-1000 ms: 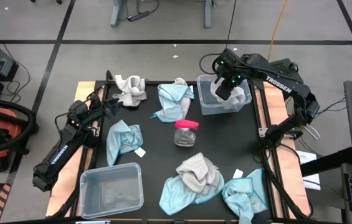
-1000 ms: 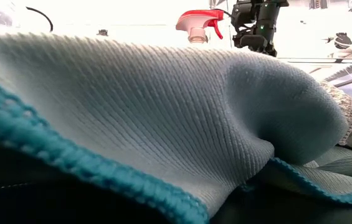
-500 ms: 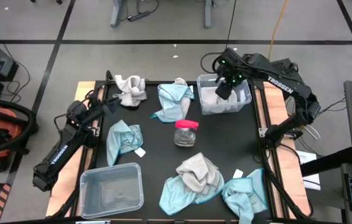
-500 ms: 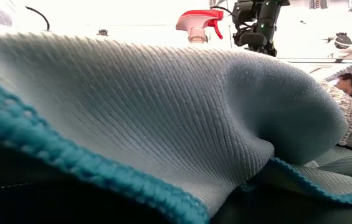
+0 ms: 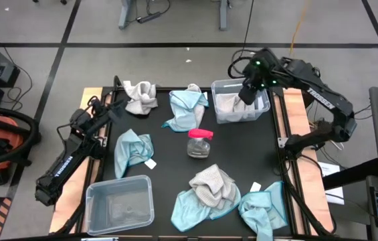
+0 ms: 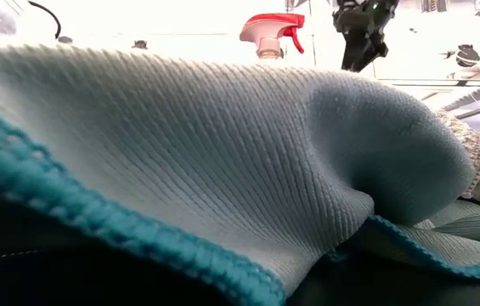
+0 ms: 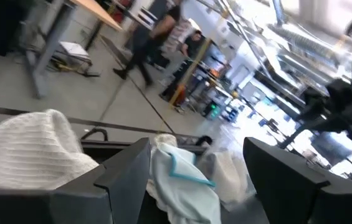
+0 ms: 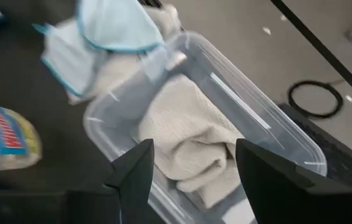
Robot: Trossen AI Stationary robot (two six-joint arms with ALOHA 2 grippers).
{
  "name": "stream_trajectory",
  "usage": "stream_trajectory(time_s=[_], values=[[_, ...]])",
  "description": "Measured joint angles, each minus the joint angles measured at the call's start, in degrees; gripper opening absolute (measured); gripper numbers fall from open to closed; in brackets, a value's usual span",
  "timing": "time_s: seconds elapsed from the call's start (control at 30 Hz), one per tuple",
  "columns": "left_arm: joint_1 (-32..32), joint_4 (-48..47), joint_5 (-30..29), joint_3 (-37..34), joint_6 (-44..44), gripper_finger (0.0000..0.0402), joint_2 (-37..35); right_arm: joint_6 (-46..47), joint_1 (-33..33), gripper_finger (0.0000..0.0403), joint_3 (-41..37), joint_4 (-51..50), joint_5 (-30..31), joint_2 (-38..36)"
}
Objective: Sort microfiber towel by color & place in baskets
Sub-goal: Put the gray towel into the top transparent bin
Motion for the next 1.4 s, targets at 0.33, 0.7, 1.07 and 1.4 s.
stream_trajectory(time_s=[0.33, 0.7, 1.07, 1.4], values=[[0.01, -0.04, 0.76, 0.02, 2.29, 0.0262, 0.00, 3.20, 1.22, 0.0217, 0.02, 3.33, -9.46, -6.50], [0.00, 2.34, 2.61, 2.42, 9.96, 0.0262, 4.46, 4.46, 8.23, 0.0217, 0.04, 4.48, -11.18, -8.80], [-0.04, -9.00, -4.77, 20.26, 27.60, 0.0262, 30.09, 4.50, 11.39, 0.0217, 0.04, 5.49, -11.13, -8.67], [-0.04, -15.18, -9.91, 34.46, 31.42, 0.0262, 55.85, 4.50, 11.39, 0.0217, 0.04, 5.46, -11.09, -8.65]])
